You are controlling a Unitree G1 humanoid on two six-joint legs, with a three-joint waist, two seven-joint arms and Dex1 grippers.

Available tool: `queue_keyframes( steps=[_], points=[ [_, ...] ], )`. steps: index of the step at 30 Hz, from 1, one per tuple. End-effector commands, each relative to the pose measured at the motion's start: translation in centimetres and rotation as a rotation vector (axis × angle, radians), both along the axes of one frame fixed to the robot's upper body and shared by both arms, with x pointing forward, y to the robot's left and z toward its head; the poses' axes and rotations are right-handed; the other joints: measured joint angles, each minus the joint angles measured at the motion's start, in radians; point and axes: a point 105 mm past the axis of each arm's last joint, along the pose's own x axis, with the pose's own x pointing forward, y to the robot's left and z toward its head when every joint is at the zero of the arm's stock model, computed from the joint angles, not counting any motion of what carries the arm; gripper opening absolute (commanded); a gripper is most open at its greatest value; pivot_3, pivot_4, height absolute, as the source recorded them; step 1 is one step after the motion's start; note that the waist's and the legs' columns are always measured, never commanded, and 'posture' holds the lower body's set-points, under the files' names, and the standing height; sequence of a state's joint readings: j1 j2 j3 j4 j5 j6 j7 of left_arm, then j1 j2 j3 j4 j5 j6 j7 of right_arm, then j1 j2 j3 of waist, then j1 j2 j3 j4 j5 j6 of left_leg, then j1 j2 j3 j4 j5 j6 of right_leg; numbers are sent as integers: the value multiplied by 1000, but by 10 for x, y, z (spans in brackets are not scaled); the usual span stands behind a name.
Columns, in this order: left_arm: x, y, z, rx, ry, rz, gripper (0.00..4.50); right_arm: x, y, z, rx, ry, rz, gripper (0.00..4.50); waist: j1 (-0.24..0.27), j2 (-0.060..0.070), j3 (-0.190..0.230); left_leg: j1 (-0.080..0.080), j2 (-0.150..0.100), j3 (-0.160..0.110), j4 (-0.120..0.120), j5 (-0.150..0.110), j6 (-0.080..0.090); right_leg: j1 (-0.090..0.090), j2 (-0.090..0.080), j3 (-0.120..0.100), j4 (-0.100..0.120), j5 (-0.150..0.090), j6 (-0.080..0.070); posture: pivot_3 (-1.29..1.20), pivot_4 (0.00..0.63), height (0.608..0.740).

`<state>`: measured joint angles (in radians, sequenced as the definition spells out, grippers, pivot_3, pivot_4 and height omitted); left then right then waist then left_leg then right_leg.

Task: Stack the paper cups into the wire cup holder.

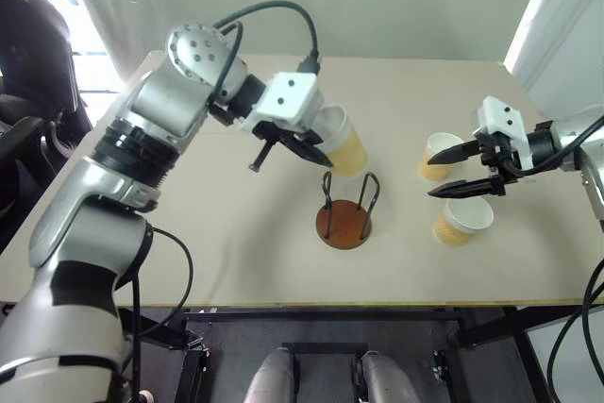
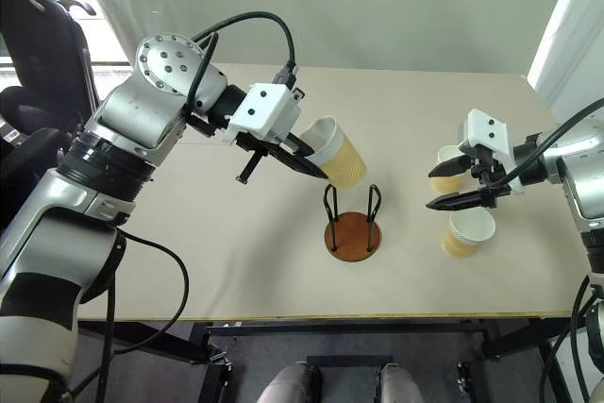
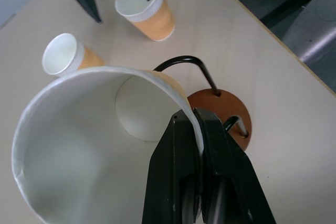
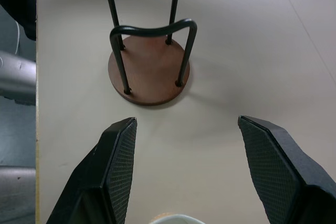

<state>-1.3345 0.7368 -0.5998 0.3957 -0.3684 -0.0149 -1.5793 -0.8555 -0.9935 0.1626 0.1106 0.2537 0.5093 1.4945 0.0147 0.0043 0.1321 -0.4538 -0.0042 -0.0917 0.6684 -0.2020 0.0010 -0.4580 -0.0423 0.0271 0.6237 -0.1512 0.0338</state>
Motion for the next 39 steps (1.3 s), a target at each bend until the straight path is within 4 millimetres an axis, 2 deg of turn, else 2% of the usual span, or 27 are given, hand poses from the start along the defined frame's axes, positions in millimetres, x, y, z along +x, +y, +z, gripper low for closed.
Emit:
queue_keyframes(
  steps=[1,16,36,39],
  points=[
    [-8,2,2,23,5,-39,65,-6,-1,25,9,-77,29,3135,0,0,0,0,0,0,0,0,0,0,0,0,0,0,0,0,150,740],
    [-7,0,-4,52,14,-55,65,-23,9,43,13,-87,96,3135,1,0,0,0,0,0,0,0,0,0,0,0,0,0,0,0,150,740],
    [3,-7,-19,88,-40,-88,65,-24,10,44,7,-107,88,3135,2,0,0,-1,0,0,0,0,0,0,0,0,-1,0,0,0,150,740],
    [2,-10,-17,74,-44,-96,639,-24,9,43,3,-108,83,3135,2,0,0,-1,0,0,0,0,0,0,0,0,-1,0,0,0,150,740]
  ],
)
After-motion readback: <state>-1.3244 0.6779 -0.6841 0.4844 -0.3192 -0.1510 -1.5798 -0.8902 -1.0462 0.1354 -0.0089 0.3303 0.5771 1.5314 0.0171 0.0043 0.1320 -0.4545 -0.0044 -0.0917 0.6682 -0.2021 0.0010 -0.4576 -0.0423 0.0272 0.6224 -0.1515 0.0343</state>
